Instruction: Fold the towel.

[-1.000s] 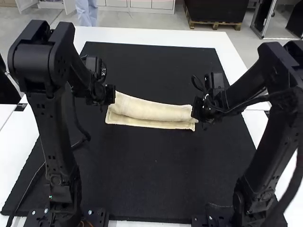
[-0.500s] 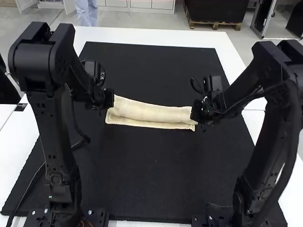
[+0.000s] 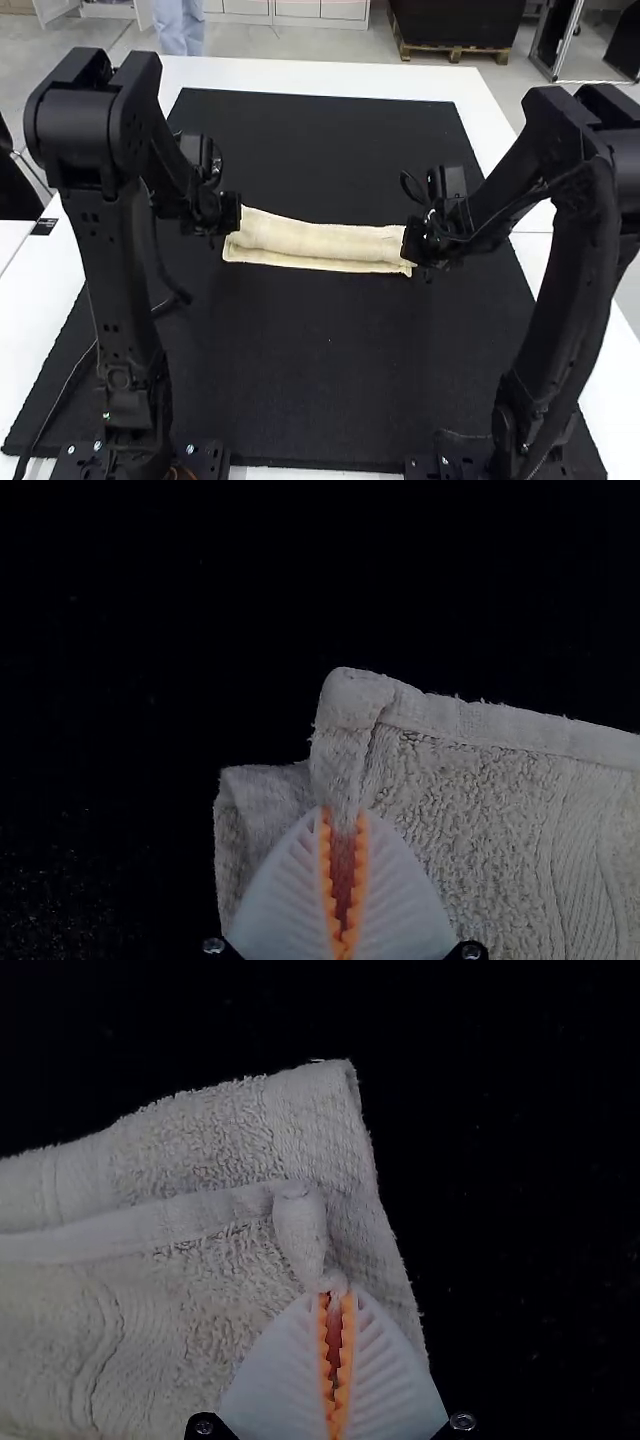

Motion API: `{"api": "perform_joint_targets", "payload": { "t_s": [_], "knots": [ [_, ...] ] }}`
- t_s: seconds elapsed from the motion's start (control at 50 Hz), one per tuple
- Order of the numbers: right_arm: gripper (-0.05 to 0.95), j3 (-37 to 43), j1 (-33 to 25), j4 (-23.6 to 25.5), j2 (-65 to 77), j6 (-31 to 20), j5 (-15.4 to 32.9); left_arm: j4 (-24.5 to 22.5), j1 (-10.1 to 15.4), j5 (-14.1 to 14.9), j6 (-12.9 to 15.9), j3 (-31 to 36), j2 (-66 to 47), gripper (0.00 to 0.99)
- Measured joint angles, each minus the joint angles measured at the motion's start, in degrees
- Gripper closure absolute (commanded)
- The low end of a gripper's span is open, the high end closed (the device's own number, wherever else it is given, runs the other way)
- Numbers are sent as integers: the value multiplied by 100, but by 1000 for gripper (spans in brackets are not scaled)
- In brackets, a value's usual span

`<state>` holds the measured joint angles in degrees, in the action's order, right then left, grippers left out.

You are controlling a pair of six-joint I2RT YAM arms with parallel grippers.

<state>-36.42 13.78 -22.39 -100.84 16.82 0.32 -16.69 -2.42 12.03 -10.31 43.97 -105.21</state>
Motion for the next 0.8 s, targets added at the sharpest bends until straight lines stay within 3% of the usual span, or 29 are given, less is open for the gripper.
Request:
{"api": "perform_joint_targets", "payload": {
  "t_s": [0.08,0.24,0.52,0.58,0.68,0.74,0.8],
  "knots": [
    [903,2,-2,-2,2,-13,-7,-50,-39,9,-2,0,-55,961],
    [903,2,-2,-2,0,-15,-9,-79,-61,33,-4,0,-61,823],
    [903,0,-4,-2,0,-17,-2,-94,-144,-46,-7,0,-61,444],
    [903,0,-4,0,0,-17,0,-92,-144,-59,-4,0,-61,190],
    [903,0,-4,0,2,-33,0,-46,-146,-94,-15,2,-61,89],
    [900,0,-4,0,2,-39,0,-9,-151,-114,-22,0,-61,79],
    [839,0,-4,-2,2,-48,2,2,-151,-131,-22,2,-59,52]
  ]
}}
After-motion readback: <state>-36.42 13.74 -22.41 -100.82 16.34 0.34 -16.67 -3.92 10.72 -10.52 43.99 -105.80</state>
